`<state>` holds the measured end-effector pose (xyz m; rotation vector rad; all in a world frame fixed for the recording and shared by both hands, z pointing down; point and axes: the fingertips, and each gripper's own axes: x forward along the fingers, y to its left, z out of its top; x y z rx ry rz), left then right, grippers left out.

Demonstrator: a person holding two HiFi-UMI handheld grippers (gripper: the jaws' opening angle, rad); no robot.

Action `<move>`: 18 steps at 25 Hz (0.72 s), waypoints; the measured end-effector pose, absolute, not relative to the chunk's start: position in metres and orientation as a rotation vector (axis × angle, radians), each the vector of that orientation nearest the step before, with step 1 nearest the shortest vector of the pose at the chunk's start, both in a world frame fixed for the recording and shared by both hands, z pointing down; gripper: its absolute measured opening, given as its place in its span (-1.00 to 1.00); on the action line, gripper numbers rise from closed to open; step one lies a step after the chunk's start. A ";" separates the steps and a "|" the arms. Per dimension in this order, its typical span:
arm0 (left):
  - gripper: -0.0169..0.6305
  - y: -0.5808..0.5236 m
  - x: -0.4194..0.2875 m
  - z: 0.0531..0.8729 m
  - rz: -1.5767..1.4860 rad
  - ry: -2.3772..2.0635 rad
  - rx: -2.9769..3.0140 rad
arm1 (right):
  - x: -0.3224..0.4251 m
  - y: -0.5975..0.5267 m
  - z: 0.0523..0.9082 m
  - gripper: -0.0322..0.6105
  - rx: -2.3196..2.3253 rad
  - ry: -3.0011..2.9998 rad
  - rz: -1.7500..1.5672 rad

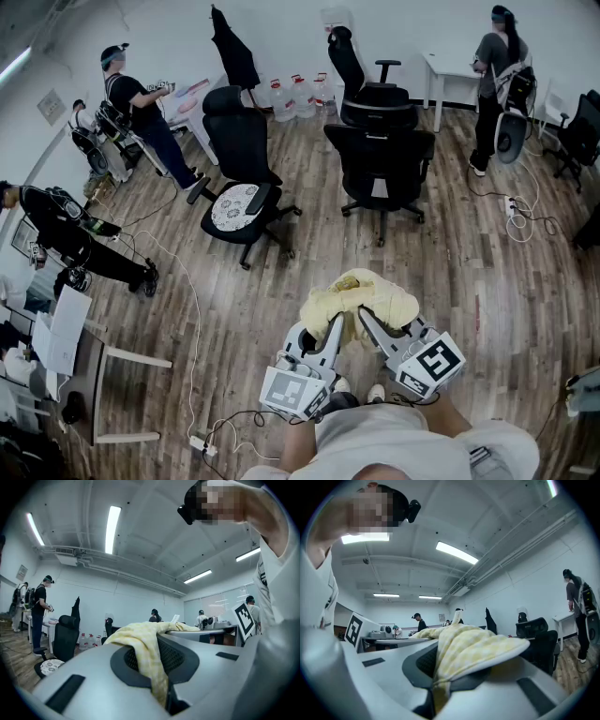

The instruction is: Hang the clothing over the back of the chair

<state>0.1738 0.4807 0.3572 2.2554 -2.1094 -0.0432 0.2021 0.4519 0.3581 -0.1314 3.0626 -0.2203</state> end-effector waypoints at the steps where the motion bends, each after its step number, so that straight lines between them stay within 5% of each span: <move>1: -0.84 0.483 0.177 0.357 -0.039 -2.110 2.253 | 0.205 0.454 0.358 -0.79 -0.132 3.062 -0.222; 18: -0.84 0.479 0.172 0.362 0.011 -2.166 2.164 | 0.197 0.446 0.366 -0.79 -0.074 3.093 -0.274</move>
